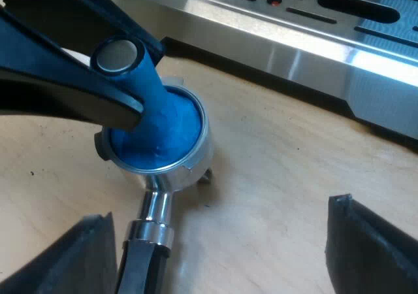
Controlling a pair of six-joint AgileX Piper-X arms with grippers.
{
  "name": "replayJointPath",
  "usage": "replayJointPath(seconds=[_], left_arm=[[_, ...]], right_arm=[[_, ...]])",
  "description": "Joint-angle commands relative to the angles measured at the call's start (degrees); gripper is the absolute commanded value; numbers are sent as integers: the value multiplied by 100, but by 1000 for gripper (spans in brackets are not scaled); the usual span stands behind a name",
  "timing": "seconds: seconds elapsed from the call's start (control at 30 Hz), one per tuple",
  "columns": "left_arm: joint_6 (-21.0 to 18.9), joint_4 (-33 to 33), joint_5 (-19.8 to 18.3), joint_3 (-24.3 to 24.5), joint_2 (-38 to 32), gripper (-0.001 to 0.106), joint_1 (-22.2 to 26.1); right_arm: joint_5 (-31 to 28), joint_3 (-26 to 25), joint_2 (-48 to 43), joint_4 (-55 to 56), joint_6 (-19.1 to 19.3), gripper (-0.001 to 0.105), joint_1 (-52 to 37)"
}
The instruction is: Grind coffee beans and then tamp
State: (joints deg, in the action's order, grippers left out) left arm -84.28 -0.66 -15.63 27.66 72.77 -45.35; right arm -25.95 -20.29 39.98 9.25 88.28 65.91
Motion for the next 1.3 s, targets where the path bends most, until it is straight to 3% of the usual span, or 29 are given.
replayJointPath(seconds=[0.03, 0.3, 0.6, 1.0, 1.3], left_arm=[[-25, -798, 66, -240, 167, 15, -6], [-36, -610, 43, -145, 167, 15, -6], [-79, -686, 47, 437, 101, 15, -6], [-79, -671, 94, 667, -963, 15, -6], [-79, -716, 851, 667, -1636, 15, -6]], right_arm=[[5, -16, -33, -43, 15, 67, -31], [5, -16, -33, -43, 15, 67, -31], [5, -16, -33, -43, 15, 67, -31], [5, -16, -33, -43, 15, 67, -31], [493, -16, -33, -298, 15, 67, -31]])
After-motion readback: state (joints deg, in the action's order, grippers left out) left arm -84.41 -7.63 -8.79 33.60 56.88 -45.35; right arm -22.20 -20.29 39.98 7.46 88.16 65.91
